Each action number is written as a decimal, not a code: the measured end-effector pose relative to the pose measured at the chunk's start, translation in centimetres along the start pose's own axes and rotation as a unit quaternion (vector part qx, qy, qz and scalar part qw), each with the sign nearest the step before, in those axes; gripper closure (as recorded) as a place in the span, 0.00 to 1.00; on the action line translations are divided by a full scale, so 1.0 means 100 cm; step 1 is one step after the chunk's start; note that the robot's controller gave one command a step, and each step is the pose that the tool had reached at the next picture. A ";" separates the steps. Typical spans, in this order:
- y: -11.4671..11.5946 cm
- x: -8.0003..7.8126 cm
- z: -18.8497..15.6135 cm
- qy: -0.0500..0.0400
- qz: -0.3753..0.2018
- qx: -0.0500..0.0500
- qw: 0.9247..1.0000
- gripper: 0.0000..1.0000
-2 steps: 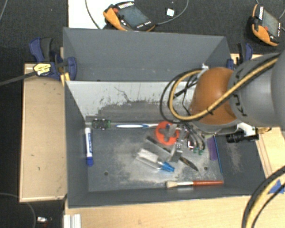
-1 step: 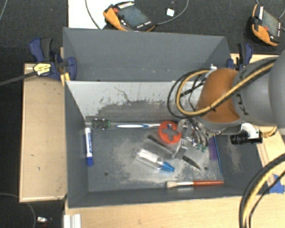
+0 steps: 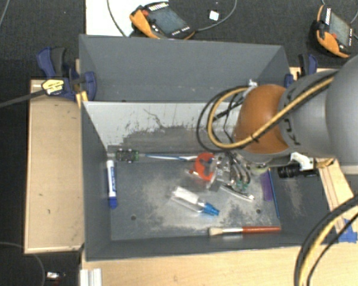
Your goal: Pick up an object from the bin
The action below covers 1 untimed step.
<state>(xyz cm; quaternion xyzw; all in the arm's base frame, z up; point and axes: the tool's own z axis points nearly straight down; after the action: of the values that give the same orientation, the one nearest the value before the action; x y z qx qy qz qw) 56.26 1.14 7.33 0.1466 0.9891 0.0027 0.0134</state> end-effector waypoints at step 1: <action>0.000 0.000 0.000 0.000 0.000 0.000 1.000 1.00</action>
Offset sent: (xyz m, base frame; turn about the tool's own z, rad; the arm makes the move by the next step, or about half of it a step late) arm -0.0001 -0.0002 0.0167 -0.0005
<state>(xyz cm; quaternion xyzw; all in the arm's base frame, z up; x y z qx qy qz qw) 56.26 1.14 7.33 0.1463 0.9892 0.0026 0.0134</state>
